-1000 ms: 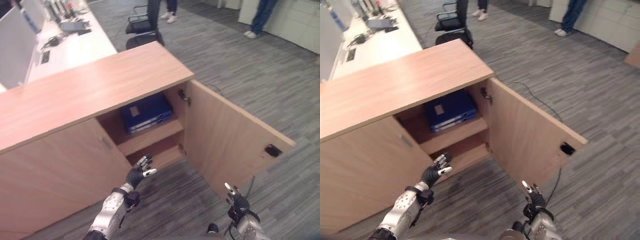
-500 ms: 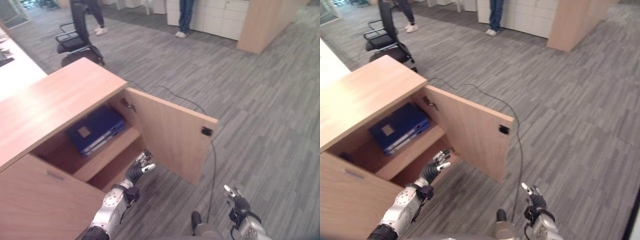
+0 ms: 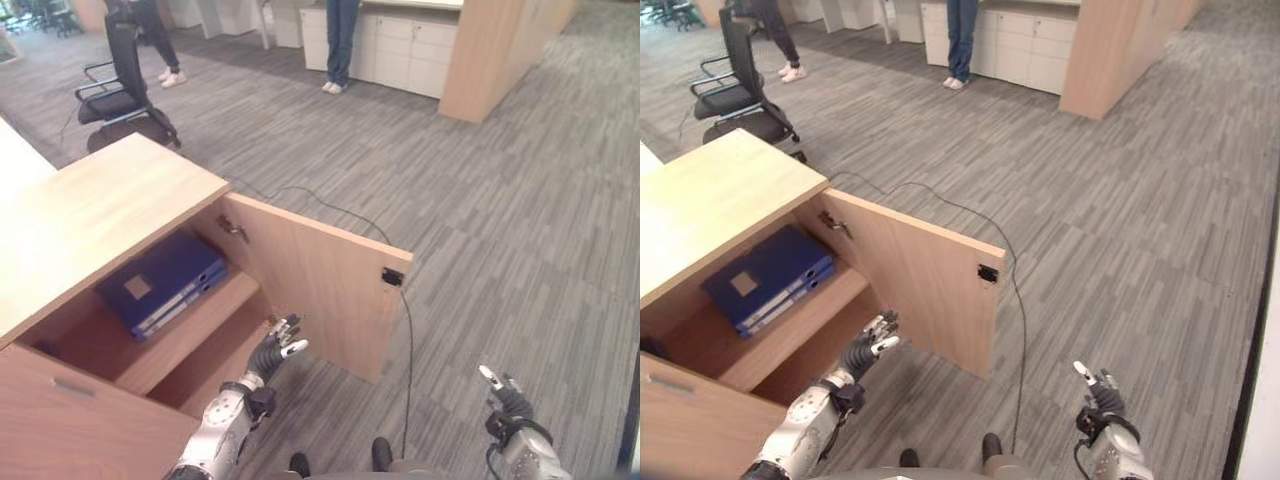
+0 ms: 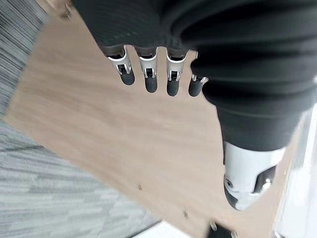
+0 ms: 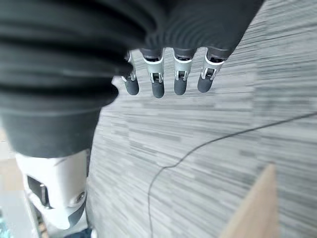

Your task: Put the empty folder in the office cabinet

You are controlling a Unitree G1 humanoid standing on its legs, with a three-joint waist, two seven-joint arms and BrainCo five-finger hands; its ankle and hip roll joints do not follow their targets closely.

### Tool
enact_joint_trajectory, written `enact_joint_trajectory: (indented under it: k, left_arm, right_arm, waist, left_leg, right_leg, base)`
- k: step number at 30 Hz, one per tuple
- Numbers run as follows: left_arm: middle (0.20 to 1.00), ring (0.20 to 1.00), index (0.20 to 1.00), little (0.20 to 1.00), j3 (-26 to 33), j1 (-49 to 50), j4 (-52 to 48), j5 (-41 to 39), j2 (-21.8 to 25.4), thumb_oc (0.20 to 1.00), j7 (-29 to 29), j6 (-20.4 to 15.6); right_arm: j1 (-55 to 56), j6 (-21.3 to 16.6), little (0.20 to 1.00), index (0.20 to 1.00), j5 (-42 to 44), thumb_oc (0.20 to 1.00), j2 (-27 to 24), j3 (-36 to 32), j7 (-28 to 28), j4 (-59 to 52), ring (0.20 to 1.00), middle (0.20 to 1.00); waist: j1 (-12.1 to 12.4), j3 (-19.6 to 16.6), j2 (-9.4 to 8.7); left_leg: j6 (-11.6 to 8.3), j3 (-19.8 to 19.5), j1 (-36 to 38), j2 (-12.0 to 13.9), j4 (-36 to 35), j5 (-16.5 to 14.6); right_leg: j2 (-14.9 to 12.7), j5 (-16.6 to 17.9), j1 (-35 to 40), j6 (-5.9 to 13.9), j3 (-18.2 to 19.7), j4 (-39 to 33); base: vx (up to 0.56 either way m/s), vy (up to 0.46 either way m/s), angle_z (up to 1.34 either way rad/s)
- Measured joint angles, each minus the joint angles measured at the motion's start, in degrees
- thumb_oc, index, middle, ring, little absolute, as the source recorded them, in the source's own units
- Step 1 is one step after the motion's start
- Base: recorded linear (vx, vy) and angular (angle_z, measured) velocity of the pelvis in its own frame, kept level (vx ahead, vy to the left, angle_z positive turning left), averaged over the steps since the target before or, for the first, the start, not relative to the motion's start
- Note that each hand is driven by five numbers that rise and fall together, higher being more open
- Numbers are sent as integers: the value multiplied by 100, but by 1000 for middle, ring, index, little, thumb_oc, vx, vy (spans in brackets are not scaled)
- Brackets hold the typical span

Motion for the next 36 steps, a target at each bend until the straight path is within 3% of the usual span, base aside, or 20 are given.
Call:
enact_joint_trajectory:
  k: [4, 8, 10, 13, 20, 24, 30, 36]
  left_arm:
    - [1000, 1000, 1000, 1000, 68, 123, -55, 0, 36, 1000, -22, 4]
    - [1000, 1000, 1000, 1000, 52, 27, -51, 0, 84, 1000, -79, 20]
    - [1000, 1000, 1000, 1000, 5, 86, -39, 1, 159, 1000, -121, 50]
    - [1000, 1000, 1000, 1000, -34, 283, -26, 0, 223, 1000, -117, 77]
    - [1000, 1000, 1000, 1000, 122, 509, 178, 6, 186, 1000, -87, 163]
    - [1000, 1000, 1000, 1000, 133, 508, 180, 11, 164, 1000, 16, 172]
    - [1000, 1000, 1000, 1000, 624, 455, 204, 18, -119, 1000, 169, 155]
    - [1000, 1000, 1000, 1000, 820, 445, 431, 11, -260, 1000, 390, 102]
  right_arm:
    - [-795, -11, 1000, 1000, -2, 1000, -525, -14, -74, 252, 1000, 1000]
    - [-1806, 12, 1000, 1000, -2, 1000, -565, 421, -99, 615, 1000, 1000]
    - [-2140, 43, 1000, 1000, -7, 1000, -399, 973, -81, 621, 1000, 1000]
    - [-2142, 54, 1000, 1000, -6, 1000, 209, 1081, -55, 632, 1000, 1000]
    - [-1747, 116, 1000, 1000, -9, 1000, 652, 1347, -103, 438, 1000, 1000]
    - [-1171, 56, 1000, 1000, -12, 1000, 744, 1322, -16, -147, 1000, 1000]
    - [231, 43, 1000, 1000, -348, 1000, 772, 1380, 281, -1699, 1000, 1000]
    - [438, 79, 1000, 1000, -809, 1000, 765, 1645, 544, -1792, 1000, 1000]
  waist:
    - [185, -28, 20]
    - [467, -45, -31]
    - [595, -114, -166]
    - [780, -239, -394]
    - [775, -225, -324]
    - [760, -228, -316]
    - [732, -259, -307]
    - [713, -268, -286]
  left_leg:
    - [16, -90, 144, -59, 6, 38]
    - [-27, -210, 202, -74, 11, 31]
    - [-53, -238, 179, -63, -6, -34]
    - [-15, -297, 109, -93, -6, -7]
    - [-7, -386, 112, -135, -5, 3]
    - [-16, -500, 94, -134, -6, 9]
    - [-12, -717, 22, -143, -7, 4]
    - [-88, -969, -86, -134, -6, 62]
  right_leg:
    - [-67, -87, 204, 43, -164, -3]
    - [-82, -158, 346, 86, -309, -6]
    - [-74, -193, 345, 83, -349, -3]
    - [-107, -211, 309, 91, -407, 2]
    - [-145, -209, 355, 94, -490, -2]
    - [-138, -251, 385, 102, -594, 0]
    - [-138, -341, 433, 96, -801, 26]
    - [-110, -396, 436, 101, -1042, 3]
  base:
    - [12, 26, 18]
    - [10, 48, 23]
    - [-3, 50, 10]
    - [-8, 35, 10]
    - [-16, 20, 8]
    - [-20, -6, 13]
    - [-10, -36, 18]
    - [-16, -57, 22]
